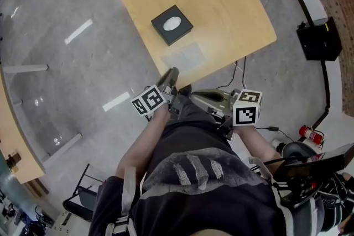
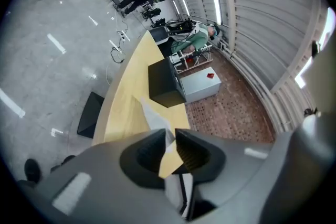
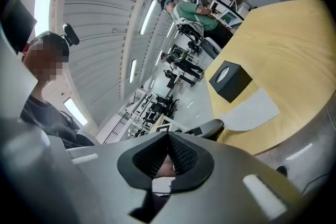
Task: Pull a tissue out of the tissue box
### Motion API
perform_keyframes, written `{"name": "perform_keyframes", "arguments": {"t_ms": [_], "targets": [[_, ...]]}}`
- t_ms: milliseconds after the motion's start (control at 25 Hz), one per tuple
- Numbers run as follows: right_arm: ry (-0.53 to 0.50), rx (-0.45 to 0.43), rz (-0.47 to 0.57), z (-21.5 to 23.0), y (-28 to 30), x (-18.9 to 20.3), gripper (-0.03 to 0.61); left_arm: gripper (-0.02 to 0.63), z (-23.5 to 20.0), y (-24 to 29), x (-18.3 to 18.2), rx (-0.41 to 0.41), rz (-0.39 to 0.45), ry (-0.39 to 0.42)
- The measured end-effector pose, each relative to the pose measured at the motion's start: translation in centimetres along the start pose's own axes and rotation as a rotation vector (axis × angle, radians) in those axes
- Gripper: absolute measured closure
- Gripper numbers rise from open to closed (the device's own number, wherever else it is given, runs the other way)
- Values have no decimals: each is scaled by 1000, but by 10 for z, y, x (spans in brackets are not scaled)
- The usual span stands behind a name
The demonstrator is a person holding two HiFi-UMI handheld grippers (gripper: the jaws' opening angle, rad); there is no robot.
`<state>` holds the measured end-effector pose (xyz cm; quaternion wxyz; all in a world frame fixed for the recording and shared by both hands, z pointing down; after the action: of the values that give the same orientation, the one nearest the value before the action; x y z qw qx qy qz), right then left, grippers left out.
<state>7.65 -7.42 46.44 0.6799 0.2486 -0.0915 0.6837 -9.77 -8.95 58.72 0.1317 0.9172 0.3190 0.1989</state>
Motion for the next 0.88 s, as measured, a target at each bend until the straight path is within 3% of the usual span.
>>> {"name": "perform_keyframes", "arguments": {"t_ms": [80, 160, 280, 400, 640, 760, 880], "targets": [[6, 9, 1, 0, 0, 4, 580, 517, 0, 2, 1, -4, -22, 1], [8, 16, -4, 0, -1, 8, 580, 387, 4, 6, 3, -16, -50, 32], [6, 17, -4, -3, 3, 12, 580, 277, 10, 5, 1, -51, -90, 149], [-1, 18, 7, -12, 11, 17, 580, 212, 18, -7, -1, -74, -128, 261], [-27, 14, 34, -25, 20, 23, 580, 186, 28, -27, -4, -107, -141, 452], [-42, 24, 56, -29, 20, 26, 580, 186, 30, -38, -17, -97, -104, 488], [-51, 30, 91, -33, 25, 27, 580, 186, 39, -54, -38, -91, -35, 578]]}}
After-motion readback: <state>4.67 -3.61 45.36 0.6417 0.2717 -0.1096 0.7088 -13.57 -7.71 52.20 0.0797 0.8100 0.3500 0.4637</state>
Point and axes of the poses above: the fingertips, and each gripper's own axes: y forward along the fingers, z to its right, x out of its underside, the point moved 8 cm from there along -y, backward along the fingers, and after that the axes turned 2 degrees about -z, right-handed, at the moved point
